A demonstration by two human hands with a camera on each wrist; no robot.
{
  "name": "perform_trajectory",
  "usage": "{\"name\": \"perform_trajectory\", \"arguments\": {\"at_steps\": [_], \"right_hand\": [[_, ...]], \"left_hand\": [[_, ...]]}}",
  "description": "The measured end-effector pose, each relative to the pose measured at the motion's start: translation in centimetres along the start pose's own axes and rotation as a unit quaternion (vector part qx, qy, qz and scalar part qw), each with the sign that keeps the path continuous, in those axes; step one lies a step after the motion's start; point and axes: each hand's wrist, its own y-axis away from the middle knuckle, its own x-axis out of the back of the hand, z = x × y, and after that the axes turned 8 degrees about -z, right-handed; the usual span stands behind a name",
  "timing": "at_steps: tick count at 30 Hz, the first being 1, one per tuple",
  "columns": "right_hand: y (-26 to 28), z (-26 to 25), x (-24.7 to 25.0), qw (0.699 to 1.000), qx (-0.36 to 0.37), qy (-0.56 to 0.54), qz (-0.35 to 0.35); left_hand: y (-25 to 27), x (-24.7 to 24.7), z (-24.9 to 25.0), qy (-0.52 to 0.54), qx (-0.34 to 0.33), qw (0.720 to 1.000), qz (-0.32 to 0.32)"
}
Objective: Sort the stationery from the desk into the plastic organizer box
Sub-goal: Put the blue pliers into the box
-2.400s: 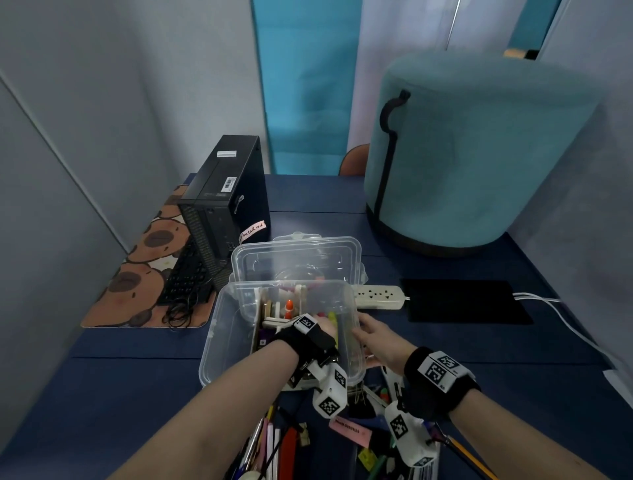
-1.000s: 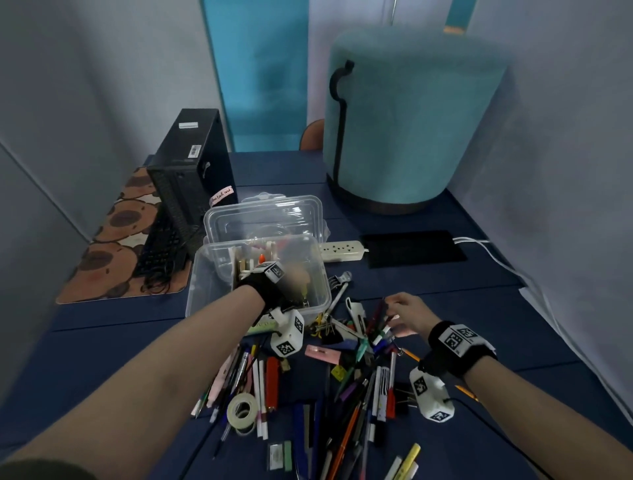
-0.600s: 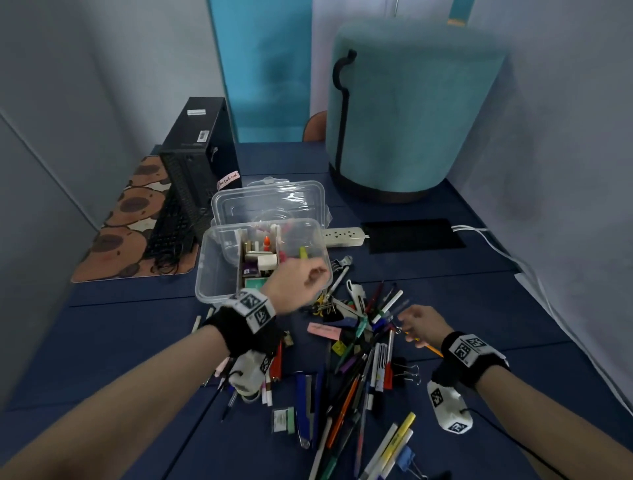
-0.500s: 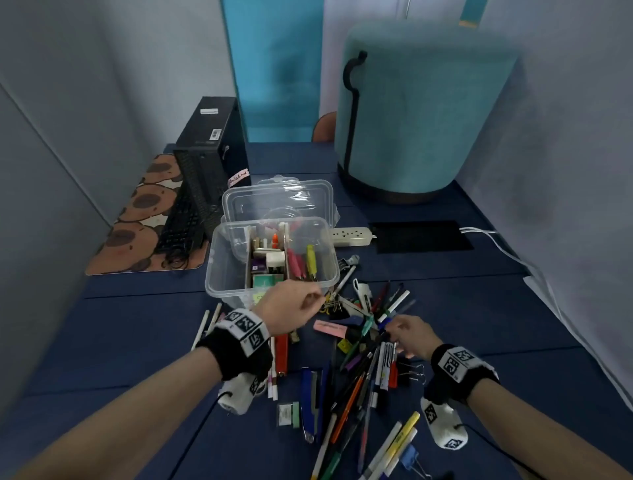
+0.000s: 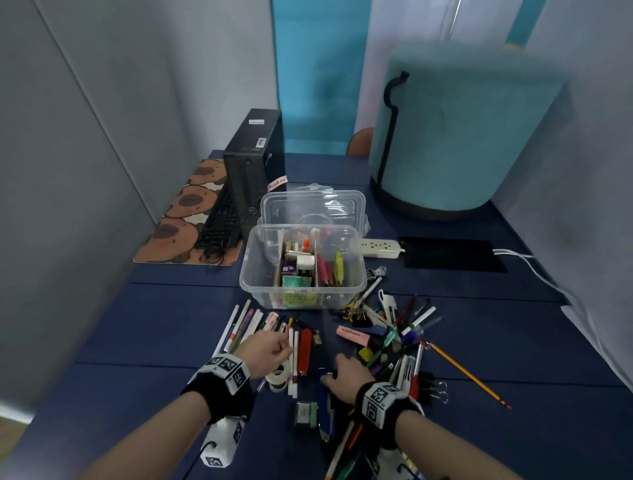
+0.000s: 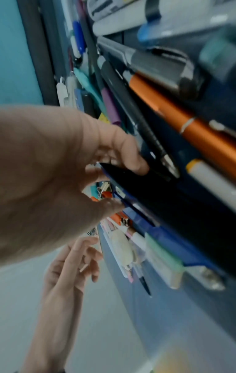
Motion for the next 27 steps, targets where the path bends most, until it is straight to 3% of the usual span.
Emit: {"name": "perform_trajectory", "arguments": {"at_steps": [6, 10, 13, 16, 18, 20, 22, 25, 27], "right_hand": [[-0.3, 1.5, 1.0, 0.994, 0.015, -0.106, 0.025], [0.9, 3.3, 2.6, 0.971, 0.032, -0.236, 0.022], [2.4, 4.4, 4.3, 0.910, 0.067, -0.409, -0.030], [3.3, 5.5, 5.2, 0.837, 0.095, -0.535, -0.069], [3.6, 5.8, 5.5, 0.780, 0.096, -0.614, -0.075], [4.1, 5.6, 6.1, 0.725, 0.103, -0.677, -0.081], [4.8, 4.9, 6.8, 0.692, 0.120, -0.705, -0.094], [5.5, 4.4, 8.4, 0.701, 0.156, -0.685, -0.121], [6.0, 4.6, 10.0, 0.748, 0.180, -0.621, -0.149]], "left_hand": [[-0.7, 0.0, 0.7, 0.028, -0.003, 1.000, -0.015], [-0.8, 0.8, 1.5, 0.024, 0.013, 1.000, 0.006], [-1.2, 0.9, 1.4, 0.008, 0.068, 0.998, -0.001], [-1.5, 0.6, 2.1, 0.016, 0.084, 0.996, 0.012], [-1.6, 0.5, 3.1, 0.079, 0.057, 0.995, 0.014], [-1.4, 0.9, 4.6, 0.183, -0.009, 0.982, -0.044], [-1.1, 1.4, 6.4, 0.283, -0.070, 0.950, -0.115], [-1.2, 2.8, 8.2, 0.413, -0.109, 0.897, -0.110], [-1.4, 4.6, 8.5, 0.404, -0.133, 0.900, -0.096]]}}
